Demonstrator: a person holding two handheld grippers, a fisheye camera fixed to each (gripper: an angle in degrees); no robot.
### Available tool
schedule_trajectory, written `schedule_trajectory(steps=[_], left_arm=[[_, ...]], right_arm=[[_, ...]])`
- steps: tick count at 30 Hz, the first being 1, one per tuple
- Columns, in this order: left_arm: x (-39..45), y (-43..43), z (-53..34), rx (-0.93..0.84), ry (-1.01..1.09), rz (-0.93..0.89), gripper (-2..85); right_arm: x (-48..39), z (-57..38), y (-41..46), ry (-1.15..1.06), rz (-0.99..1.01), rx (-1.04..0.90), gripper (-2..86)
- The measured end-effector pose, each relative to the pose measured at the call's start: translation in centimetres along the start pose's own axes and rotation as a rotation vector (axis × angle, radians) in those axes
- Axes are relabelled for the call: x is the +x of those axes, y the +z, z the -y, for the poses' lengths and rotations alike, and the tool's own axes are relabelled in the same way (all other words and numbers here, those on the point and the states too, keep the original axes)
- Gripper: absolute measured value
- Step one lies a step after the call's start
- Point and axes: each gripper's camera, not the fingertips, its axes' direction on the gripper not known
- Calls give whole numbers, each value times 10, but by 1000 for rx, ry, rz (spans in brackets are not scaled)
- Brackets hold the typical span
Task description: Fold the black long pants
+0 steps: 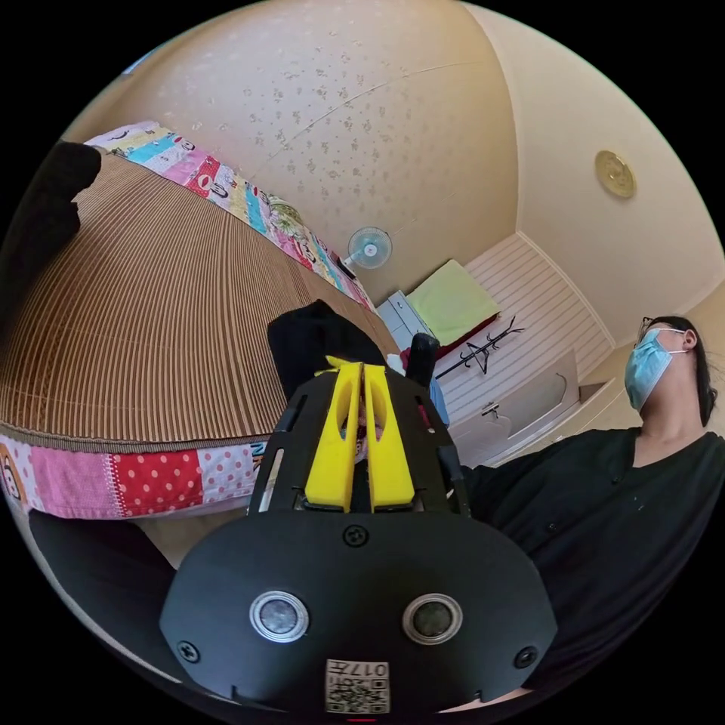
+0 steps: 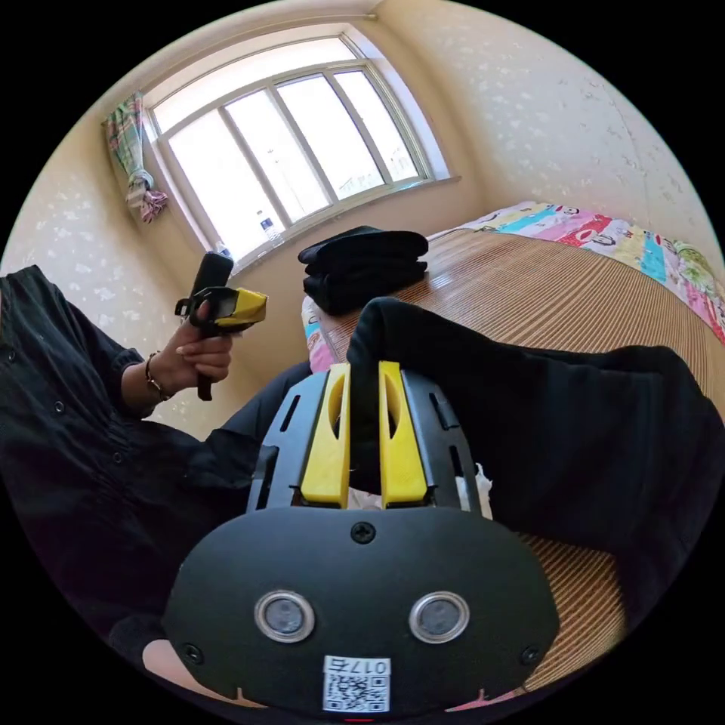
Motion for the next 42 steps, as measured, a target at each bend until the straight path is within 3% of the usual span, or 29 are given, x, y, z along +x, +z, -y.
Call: schedule_trajectory(steps=[4, 9, 18, 21, 26, 33, 38, 42], left_arm=[[-3, 20, 1, -6, -17, -11, -10], [5, 46, -2, -35, -2, 8, -10], [40, 90, -7, -78, 45, -3, -9], [64, 101, -4, -98, 85, 10, -3], [106, 117, 18, -109, 162, 210, 33], [174, 143, 71, -37, 353, 88, 120], [221, 139, 48, 88, 436, 120, 134], [236, 110, 33, 191, 466, 147, 59]], right_arm=[[39, -62, -61, 305, -83, 107, 54], [119, -179, -183, 943, -313, 483, 99], [179, -181, -227, 1054, -104, 794, 94], [155, -150, -239, 942, -120, 822, 66], [53, -74, -255, 484, -92, 782, 35], [-94, -11, -254, -23, 100, 613, 26], [-159, 6, -258, -130, 73, 546, 25], [-177, 5, -273, -185, 122, 557, 23]])
